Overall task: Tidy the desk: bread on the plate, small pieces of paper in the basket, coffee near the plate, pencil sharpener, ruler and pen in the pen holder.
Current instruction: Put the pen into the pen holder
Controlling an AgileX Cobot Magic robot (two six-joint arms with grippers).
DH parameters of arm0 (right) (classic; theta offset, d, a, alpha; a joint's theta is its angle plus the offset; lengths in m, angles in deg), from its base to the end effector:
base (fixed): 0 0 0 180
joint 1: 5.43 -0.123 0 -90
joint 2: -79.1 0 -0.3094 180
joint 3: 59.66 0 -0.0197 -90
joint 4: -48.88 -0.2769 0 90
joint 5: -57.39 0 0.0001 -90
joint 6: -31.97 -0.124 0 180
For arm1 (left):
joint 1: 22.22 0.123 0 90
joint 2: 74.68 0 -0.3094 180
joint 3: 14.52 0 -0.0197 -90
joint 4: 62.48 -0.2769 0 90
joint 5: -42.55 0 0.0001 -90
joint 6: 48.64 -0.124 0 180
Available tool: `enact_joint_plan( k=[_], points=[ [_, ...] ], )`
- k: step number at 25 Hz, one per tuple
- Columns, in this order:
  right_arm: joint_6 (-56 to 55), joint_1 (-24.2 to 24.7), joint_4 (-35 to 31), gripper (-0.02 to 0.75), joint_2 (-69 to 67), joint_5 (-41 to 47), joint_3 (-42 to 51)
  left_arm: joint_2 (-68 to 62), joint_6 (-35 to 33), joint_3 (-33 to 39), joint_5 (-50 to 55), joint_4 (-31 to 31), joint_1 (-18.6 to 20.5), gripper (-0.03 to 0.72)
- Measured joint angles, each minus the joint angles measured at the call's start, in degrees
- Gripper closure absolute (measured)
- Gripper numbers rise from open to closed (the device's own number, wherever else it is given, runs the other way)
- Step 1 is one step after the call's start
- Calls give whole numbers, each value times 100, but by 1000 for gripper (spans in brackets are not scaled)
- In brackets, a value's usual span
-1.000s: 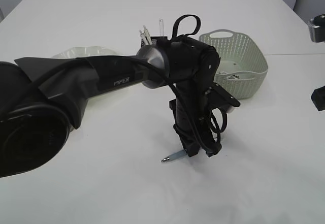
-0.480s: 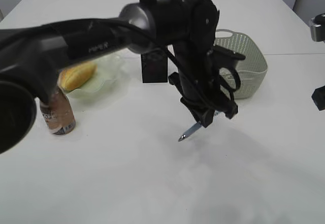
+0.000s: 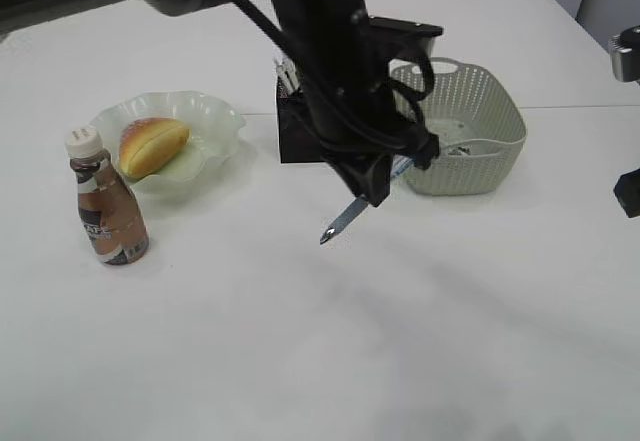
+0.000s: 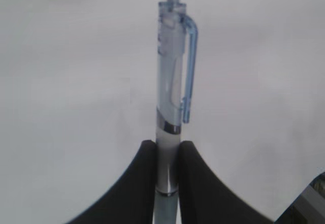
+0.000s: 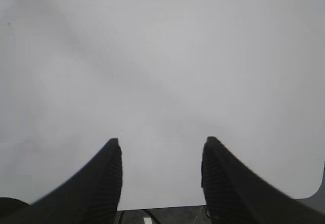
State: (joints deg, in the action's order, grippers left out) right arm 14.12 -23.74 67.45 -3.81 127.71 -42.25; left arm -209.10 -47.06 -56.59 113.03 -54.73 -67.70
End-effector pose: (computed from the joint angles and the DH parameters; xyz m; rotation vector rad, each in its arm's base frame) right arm 0.2575 0.0460 0.2834 -0.1332 2.8657 -0.3589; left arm 0.3608 -0.3894 0.2349 1.0488 2.7032 -0.3535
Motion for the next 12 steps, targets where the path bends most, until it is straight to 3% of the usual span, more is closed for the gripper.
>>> enact_joint_plan(
  k=[5,12],
  points=[
    [0,0,0,336,4,0,0,505,11,1147,-722,77,149,625],
    [0,0,0,336,4,0,0,1534,-250,3301,-3766,195,149,625]
  ],
)
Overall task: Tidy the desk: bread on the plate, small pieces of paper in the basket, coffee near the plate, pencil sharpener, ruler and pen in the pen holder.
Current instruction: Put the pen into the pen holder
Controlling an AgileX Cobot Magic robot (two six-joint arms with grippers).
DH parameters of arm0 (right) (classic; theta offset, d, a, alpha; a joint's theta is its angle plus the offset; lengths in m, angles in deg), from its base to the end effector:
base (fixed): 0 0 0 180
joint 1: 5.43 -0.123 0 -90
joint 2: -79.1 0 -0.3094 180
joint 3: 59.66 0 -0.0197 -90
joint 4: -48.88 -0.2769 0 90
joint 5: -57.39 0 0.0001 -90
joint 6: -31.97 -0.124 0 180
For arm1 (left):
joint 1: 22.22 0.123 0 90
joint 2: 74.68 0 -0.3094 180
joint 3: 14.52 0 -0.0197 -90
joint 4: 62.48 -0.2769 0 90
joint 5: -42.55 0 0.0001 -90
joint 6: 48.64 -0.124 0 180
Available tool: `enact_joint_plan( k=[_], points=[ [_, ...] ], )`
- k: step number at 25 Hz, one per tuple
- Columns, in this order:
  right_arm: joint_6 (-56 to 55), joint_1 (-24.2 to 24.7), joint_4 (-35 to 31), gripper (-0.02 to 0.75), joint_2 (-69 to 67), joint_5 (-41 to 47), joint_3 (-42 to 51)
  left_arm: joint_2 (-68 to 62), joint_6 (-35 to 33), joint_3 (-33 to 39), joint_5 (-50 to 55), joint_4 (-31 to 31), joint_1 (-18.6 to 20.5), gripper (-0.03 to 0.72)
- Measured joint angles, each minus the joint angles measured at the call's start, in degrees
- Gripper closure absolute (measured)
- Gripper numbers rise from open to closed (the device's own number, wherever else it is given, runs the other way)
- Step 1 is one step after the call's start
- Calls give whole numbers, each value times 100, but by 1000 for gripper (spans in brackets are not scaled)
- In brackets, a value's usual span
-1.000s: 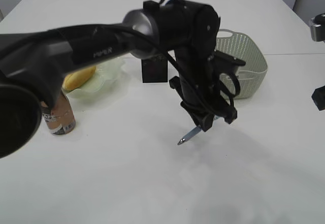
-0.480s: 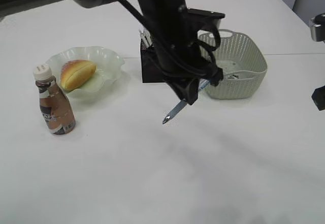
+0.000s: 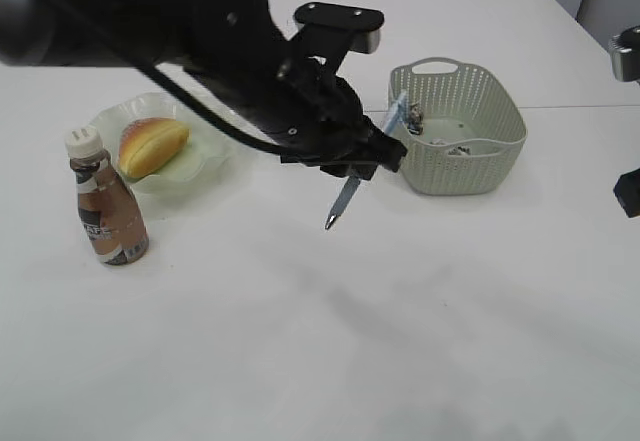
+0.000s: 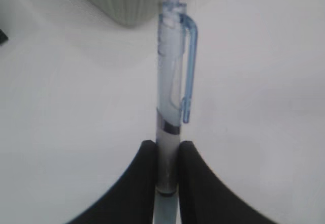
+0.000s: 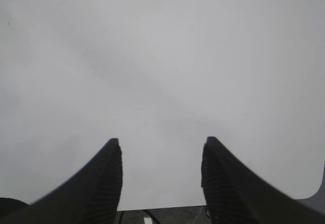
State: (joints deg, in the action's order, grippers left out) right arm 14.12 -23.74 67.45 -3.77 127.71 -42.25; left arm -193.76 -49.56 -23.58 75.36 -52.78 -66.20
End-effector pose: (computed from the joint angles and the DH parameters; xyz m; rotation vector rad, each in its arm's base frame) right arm 0.2574 0.0460 0.2836 -0.1330 2.8650 -0.3586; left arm 0.3465 -0.3501 0.2191 0.8401 2.4052 -0.4794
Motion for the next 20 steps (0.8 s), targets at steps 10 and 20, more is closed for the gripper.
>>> enact_joint_plan(
  k=[10,20],
  points=[
    [0,0,37,336,0,0,0,641,-96,2353,-5574,57,155,625],
    [13,0,249,336,0,0,0,138,-234,2216,-7683,150,727,624]
  ],
)
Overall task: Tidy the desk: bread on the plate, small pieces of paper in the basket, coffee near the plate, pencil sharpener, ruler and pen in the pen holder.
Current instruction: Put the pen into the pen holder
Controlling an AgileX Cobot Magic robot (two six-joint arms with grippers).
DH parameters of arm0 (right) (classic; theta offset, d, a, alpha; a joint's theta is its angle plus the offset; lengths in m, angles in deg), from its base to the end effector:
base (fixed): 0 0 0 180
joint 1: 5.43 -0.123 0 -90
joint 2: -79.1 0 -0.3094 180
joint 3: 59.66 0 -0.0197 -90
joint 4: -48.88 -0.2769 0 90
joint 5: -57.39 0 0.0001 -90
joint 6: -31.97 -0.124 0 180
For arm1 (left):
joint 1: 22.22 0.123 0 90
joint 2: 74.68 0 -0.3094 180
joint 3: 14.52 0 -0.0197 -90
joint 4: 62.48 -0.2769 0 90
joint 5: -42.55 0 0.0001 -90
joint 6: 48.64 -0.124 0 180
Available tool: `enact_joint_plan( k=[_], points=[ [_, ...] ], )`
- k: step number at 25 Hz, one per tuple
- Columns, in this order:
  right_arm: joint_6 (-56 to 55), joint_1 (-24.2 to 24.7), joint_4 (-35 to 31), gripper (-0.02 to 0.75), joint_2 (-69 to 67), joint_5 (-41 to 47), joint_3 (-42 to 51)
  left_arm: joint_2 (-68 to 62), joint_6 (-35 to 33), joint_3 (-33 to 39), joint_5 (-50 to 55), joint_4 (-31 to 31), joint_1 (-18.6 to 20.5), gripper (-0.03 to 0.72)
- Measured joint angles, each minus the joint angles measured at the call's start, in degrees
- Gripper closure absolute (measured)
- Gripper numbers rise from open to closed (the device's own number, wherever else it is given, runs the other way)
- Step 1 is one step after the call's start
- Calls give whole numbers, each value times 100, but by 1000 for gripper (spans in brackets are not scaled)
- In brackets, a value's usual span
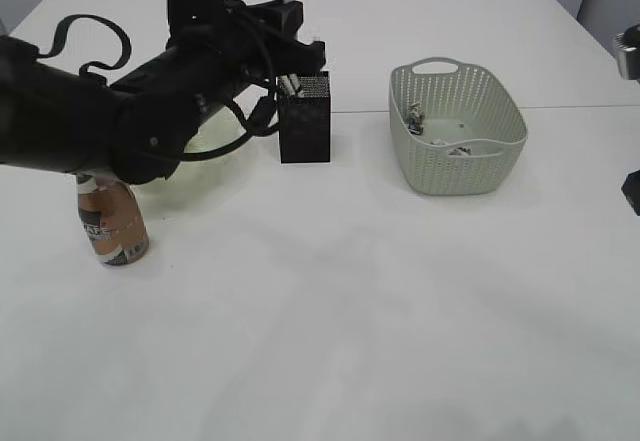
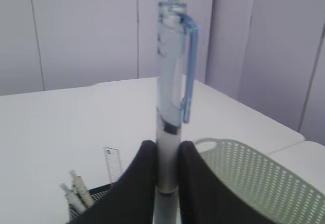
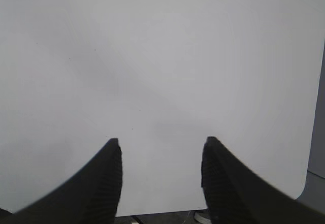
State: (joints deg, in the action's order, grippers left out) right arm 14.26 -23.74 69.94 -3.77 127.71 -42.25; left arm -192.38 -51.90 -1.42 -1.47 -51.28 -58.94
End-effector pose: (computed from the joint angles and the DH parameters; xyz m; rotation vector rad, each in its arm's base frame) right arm 0.2592 0.0416 0.2853 -0.1521 2.8443 -0.4152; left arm 0.4020 -0.2790 0.2365 0.3176 1.5105 -0.4748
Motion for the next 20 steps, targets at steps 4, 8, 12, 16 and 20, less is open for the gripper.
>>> enact_joint_plan(
  k=[4,8,12,16,20],
  points=[
    [0,0,10,336,0,0,0,-332,0,-504,-10,14,160,624],
    [0,0,10,336,0,0,0,-730,0,-1077,126,4,155,623],
    [0,0,19,336,0,0,0,-1228,0,-1655,199,4,155,622],
    [0,0,19,336,0,0,0,-1685,0,-2054,293,4,155,622],
    [0,0,19,336,0,0,0,-1873,0,-2220,327,4,228,620]
  ],
)
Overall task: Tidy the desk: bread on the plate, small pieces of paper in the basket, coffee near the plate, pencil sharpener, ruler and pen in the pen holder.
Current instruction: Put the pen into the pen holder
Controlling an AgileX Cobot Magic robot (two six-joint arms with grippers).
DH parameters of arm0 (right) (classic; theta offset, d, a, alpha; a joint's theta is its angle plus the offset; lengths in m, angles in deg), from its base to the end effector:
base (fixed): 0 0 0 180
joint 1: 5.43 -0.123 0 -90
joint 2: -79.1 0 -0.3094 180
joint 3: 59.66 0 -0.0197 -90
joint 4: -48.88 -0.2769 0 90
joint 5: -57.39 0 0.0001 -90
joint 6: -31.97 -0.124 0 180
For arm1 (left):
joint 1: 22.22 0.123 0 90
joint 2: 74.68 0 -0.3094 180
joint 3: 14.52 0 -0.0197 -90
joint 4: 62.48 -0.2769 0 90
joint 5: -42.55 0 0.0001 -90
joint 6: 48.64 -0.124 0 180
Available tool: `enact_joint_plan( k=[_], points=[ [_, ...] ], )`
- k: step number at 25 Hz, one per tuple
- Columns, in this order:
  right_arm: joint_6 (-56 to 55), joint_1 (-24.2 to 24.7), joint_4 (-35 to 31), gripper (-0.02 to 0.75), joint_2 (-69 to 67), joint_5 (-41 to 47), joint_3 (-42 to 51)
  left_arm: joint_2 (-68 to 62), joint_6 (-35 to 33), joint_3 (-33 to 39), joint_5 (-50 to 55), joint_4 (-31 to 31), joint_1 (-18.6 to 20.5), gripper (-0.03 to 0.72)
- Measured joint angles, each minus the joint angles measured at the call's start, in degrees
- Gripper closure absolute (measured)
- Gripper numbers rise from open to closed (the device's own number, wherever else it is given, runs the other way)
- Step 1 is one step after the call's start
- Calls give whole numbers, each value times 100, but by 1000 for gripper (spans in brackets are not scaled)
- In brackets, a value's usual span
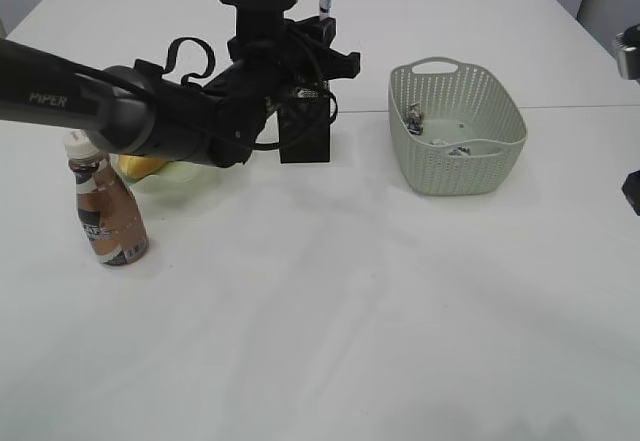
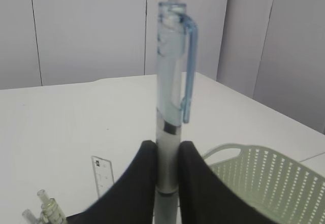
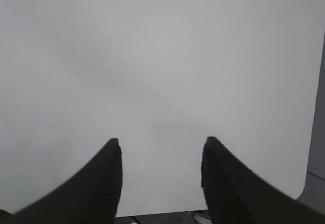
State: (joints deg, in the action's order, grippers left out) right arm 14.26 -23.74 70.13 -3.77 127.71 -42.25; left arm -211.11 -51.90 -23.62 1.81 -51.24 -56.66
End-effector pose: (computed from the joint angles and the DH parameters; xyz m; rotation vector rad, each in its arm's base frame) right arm 0.2593 0.0412 0.2854 -0.1532 2.8427 -0.4194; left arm 0.4865 -0.3145 0.1900 0.2864 1.5117 -0.4564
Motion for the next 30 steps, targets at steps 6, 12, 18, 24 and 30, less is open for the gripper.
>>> enact_joint_plan(
  k=[6,12,18,24,30],
  points=[
    [0,0,0,336,0,0,0,-25,118,-91,391,0,307,620],
    [0,0,0,336,0,0,0,-25,212,-112,537,21,410,618],
    [0,0,0,336,0,0,0,-75,212,-222,560,-1,410,617],
    [0,0,0,336,0,0,0,-489,212,-890,1050,-11,410,615],
    [0,0,0,336,0,0,0,-693,212,-993,1177,-22,432,613]
  ],
)
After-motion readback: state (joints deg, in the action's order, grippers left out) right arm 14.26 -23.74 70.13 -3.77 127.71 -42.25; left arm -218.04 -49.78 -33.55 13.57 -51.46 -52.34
